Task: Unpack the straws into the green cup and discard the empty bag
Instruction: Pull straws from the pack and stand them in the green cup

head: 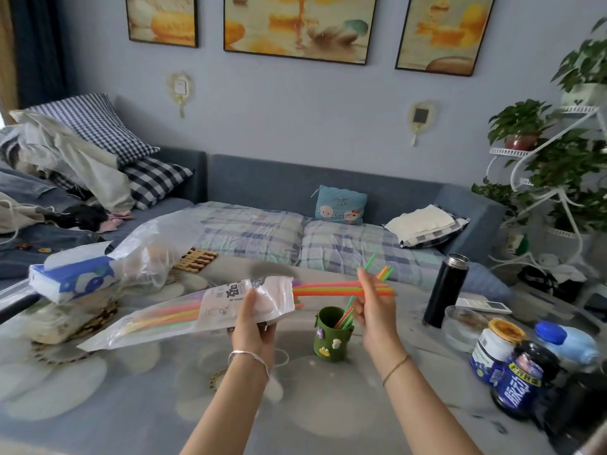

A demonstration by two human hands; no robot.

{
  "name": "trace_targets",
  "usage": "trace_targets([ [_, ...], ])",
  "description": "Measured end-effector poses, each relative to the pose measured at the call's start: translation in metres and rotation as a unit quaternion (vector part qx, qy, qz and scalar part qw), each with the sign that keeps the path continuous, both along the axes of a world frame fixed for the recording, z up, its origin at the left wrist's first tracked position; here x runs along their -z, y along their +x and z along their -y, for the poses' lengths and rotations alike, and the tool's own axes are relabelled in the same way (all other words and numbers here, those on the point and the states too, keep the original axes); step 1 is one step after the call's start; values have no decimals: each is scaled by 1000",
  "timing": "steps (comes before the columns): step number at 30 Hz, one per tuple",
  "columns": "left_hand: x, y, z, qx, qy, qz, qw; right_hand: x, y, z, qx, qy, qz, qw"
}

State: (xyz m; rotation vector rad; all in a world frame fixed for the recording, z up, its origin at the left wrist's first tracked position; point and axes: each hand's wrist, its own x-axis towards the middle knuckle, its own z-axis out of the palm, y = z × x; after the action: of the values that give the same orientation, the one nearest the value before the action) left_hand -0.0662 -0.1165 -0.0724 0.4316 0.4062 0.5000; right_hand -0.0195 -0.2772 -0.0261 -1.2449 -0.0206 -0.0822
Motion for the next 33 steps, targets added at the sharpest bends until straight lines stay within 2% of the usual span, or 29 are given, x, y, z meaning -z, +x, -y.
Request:
trace_targets([
  [3,-4,-2,15,19,-3,-11,1000,4,-9,-21,-97,-33,-43,994],
  [5,-8,-4,22,29,-1,-10,1000,4,-11,-32,-114,-72,-27,990],
  [8,-7,-5,19,24,-7,-12,1000,-6,-11,-30,-60,-67,12,996],
  [12,3,-1,2,5,-19,-10,1000,-15,-6,-11,58,15,33,998],
  [14,4,2,2,12,-16,-20,1000,-14,-3,-12,46,20,29,998],
  [17,6,8,11,30,-12,-24,999,-6,0,-24,-41,-79,38,995],
  [19,7,12,14,32,-13,-29,999,-2,4,-29,-59,-109,41,991],
  [27,37,31,-8,14,-27,-51,998,-12,50,11,51,-83,48,994],
  [33,49,45,-6,15,-27,-90,995,-3,86,28,99,-244,88,961],
])
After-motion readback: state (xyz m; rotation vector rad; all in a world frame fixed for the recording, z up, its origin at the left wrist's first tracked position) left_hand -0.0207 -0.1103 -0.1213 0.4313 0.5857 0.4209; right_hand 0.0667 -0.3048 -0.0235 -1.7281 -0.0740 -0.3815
